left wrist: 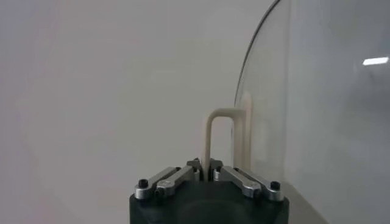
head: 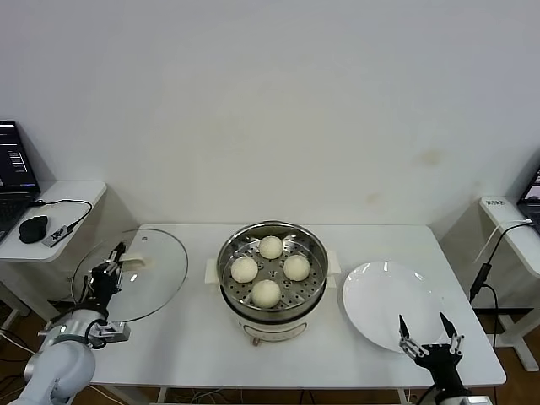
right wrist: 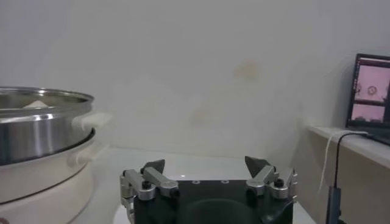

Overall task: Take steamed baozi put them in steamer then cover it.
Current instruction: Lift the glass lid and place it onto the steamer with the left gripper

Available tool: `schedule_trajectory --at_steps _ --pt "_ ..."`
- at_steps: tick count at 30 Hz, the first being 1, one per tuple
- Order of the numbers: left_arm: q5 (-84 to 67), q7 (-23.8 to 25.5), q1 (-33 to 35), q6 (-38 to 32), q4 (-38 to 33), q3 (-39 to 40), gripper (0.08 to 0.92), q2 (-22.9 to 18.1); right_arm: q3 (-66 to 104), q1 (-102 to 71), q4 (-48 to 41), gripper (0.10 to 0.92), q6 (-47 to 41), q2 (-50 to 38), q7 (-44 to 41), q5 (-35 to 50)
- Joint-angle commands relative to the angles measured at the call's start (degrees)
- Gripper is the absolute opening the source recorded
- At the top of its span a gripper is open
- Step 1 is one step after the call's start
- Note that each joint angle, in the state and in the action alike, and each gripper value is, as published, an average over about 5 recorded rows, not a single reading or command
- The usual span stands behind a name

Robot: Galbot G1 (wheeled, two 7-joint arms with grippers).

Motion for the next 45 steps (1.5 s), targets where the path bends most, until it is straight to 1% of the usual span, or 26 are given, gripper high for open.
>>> schedule_trajectory --at_steps 1,4,8,17,22,27,29,37,45 --pt "-4.47 7.27 1.03 14.23 -21.45 8.85 0.15 2.02 -0.51 -0.07 -0.08 0.823 0.94 0.08 0.04 -2.88" --pt "-3.01 8.29 -1.65 16.21 -22.22 14.38 0.15 0.75 -0.74 -0.1 -0.18 0.823 1.44 0.39 0.31 -5.11" --pt "1.7 10.18 -4.41 17.1 -20.72 20.01 0.15 -1.45 -1.41 -0.22 0.19 0.823 1.87 1.05 0.47 -7.49" --pt "13.12 16.92 -11.11 19.49 -19.22 28.17 0.15 -9.72 -4.1 -0.69 0.42 0.823 1.97 1.6 0.64 -11.66" --pt "19.11 20.15 -14.19 20.18 -15.4 32.45 0.15 -14.07 -4.82 -0.27 -0.91 0.823 2.54 1.61 0.89 -12.9" --pt "23.98 21.91 -17.96 20.14 -10.81 36.06 0.15 -19.04 -5.31 -0.19 -1.34 0.823 2.7 1.64 0.97 -13.2" --pt "24.85 22.38 -19.34 20.16 -9.52 37.02 0.15 -20.4 -5.4 -0.17 -1.53 0.823 2.76 1.66 1.01 -13.35" --pt "25.02 22.97 -23.91 20.14 -5.63 38.36 0.15 -21.82 -5.58 -0.3 -2.73 0.823 3.31 1.69 1.1 -14.02" --pt "25.62 21.53 -24.6 19.54 -2.32 38.12 0.15 -23.67 -5.58 -0.49 -2.77 0.823 3.61 1.61 1.0 -14.31"
